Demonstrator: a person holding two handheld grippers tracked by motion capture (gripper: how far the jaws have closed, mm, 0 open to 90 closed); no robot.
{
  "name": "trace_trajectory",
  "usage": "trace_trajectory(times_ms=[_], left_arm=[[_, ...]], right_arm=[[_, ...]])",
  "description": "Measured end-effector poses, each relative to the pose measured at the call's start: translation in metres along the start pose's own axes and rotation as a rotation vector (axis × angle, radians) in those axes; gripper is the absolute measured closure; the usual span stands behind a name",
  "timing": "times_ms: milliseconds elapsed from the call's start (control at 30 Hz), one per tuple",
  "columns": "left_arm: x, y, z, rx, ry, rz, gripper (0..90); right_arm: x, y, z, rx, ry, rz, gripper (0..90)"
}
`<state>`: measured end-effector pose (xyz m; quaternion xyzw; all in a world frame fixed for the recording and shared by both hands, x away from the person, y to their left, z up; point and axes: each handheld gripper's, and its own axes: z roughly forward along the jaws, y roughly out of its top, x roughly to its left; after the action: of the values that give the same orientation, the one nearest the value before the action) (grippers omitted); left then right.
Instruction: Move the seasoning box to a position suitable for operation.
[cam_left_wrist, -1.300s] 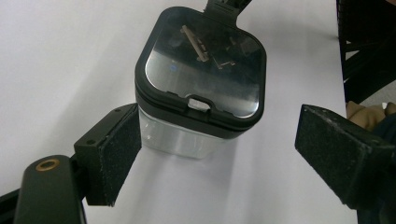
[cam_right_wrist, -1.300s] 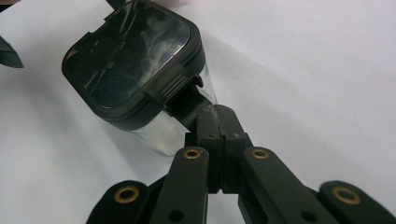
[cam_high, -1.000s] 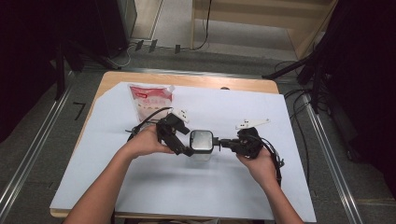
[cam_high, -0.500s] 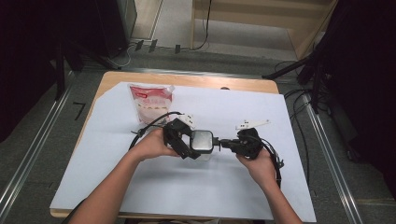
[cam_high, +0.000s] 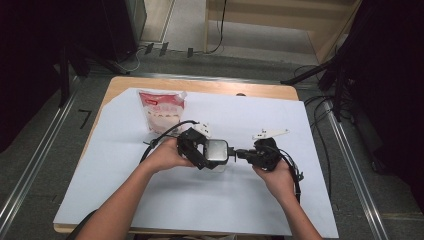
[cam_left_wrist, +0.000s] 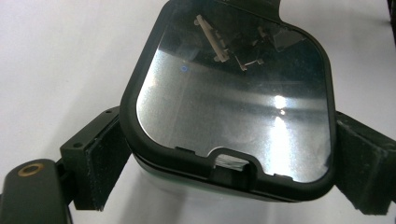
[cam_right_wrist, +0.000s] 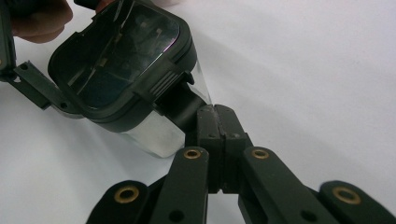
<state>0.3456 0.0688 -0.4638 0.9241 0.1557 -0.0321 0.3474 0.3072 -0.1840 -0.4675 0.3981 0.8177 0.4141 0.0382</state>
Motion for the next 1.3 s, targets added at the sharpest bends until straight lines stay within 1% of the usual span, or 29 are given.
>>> trace_trajectory(times_ms=[100, 133, 200, 233, 333, 400, 500, 533, 667, 700, 733, 767, 833, 933, 967, 1033, 1300], left_arm=[[-0.002, 0.001, -0.001, 0.002, 0.016, 0.023, 12.1], [-0.004, 0.001, -0.002, 0.000, 0.027, 0.039, 12.5], [-0.005, 0.002, -0.005, 0.007, 0.031, 0.050, 13.6], [-0.005, 0.001, -0.005, -0.006, 0.029, 0.046, 13.9], [-0.006, 0.001, -0.007, -0.008, 0.025, 0.053, 14.9], [-0.006, 0.001, -0.009, 0.003, 0.026, 0.058, 15.0], [-0.006, 0.000, -0.010, -0.004, 0.022, 0.051, 15.3], [-0.006, 0.000, -0.011, -0.010, 0.025, 0.056, 15.5], [-0.007, 0.000, -0.014, -0.006, 0.035, 0.071, 16.4], [-0.007, 0.000, -0.014, -0.020, 0.033, 0.066, 16.7], [-0.007, 0.000, -0.015, -0.019, 0.032, 0.068, 16.7], [-0.007, 0.000, -0.016, -0.027, 0.032, 0.051, 16.8], [-0.006, 0.001, -0.017, -0.019, 0.038, 0.074, 17.3], [-0.008, 0.002, -0.017, -0.015, 0.043, 0.069, 17.5], [-0.008, 0.002, -0.017, -0.017, 0.044, 0.076, 17.5], [-0.008, 0.003, -0.018, -0.001, 0.047, 0.089, 17.6], [-0.009, 0.003, -0.020, 0.003, 0.046, 0.092, 17.7]], right_arm=[[0.000, 0.000, 0.000, 0.002, -0.002, 0.000, 90.0], [0.000, 0.000, 0.000, 0.003, -0.003, 0.000, 90.0], [0.000, 0.000, 0.000, 0.004, -0.003, -0.003, 90.0], [0.000, 0.000, 0.000, 0.005, -0.003, -0.004, 90.0], [0.001, 0.000, 0.001, 0.007, -0.002, -0.009, 90.0], [0.002, 0.000, 0.001, 0.008, -0.002, -0.009, 90.0], [0.002, 0.000, 0.001, 0.011, 0.000, -0.011, 90.0], [0.002, 0.000, 0.002, 0.011, 0.002, -0.012, 90.0], [0.002, 0.000, 0.002, 0.013, 0.001, -0.011, 90.0], [0.002, 0.000, 0.002, 0.011, 0.002, -0.010, 90.0], [0.002, 0.000, 0.001, 0.011, 0.003, -0.007, 90.0], [0.002, 0.000, 0.001, 0.010, 0.003, -0.006, 90.0], [0.002, 0.000, 0.001, 0.004, 0.004, -0.007, 90.0], [0.002, 0.000, 0.002, 0.006, 0.005, -0.009, 90.0], [0.003, 0.000, 0.002, 0.009, 0.005, -0.006, 90.0], [0.003, 0.000, 0.002, 0.012, 0.004, -0.011, 90.0], [0.004, -0.001, 0.004, 0.016, 0.010, -0.012, 90.0]])
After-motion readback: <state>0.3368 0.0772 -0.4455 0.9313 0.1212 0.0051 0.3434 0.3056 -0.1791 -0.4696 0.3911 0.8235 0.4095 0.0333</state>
